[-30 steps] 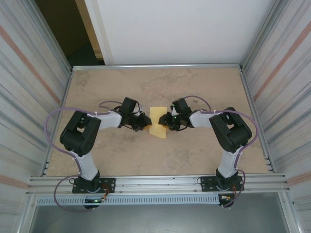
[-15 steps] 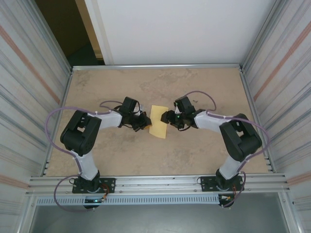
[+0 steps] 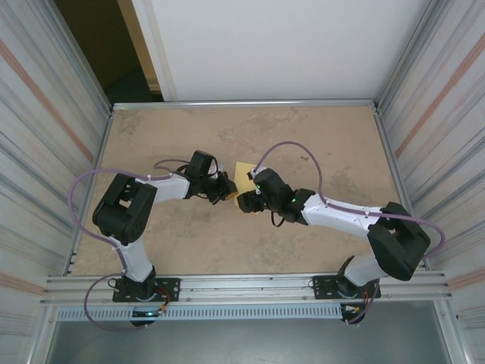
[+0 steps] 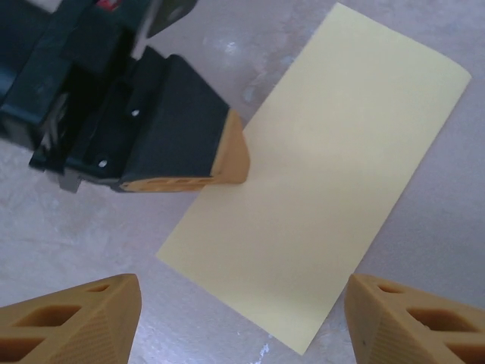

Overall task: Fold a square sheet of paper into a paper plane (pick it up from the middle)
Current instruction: Third fold the triangle at the center of the table.

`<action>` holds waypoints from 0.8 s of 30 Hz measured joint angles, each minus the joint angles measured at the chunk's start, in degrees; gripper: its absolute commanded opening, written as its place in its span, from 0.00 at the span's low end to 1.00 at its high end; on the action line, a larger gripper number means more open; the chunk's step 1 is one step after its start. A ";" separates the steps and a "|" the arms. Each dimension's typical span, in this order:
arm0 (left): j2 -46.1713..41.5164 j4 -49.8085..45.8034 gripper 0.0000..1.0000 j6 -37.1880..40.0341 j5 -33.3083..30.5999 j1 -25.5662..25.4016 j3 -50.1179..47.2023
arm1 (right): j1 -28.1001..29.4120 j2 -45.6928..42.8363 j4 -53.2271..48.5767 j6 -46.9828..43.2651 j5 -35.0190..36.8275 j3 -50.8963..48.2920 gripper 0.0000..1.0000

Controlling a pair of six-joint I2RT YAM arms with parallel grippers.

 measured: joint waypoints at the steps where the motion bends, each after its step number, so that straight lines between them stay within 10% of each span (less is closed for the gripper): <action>1: 0.00 -0.02 0.01 -0.17 -0.02 0.00 0.00 | 1.01 0.44 0.15 -1.33 1.36 0.02 0.70; 12: -0.39 -0.02 0.02 -0.59 0.02 0.00 0.00 | 6.54 11.15 1.49 -8.52 9.64 0.55 0.67; 24: -0.42 -0.04 0.03 -0.61 0.02 0.00 0.00 | 5.99 12.57 2.54 -10.23 11.72 3.17 0.39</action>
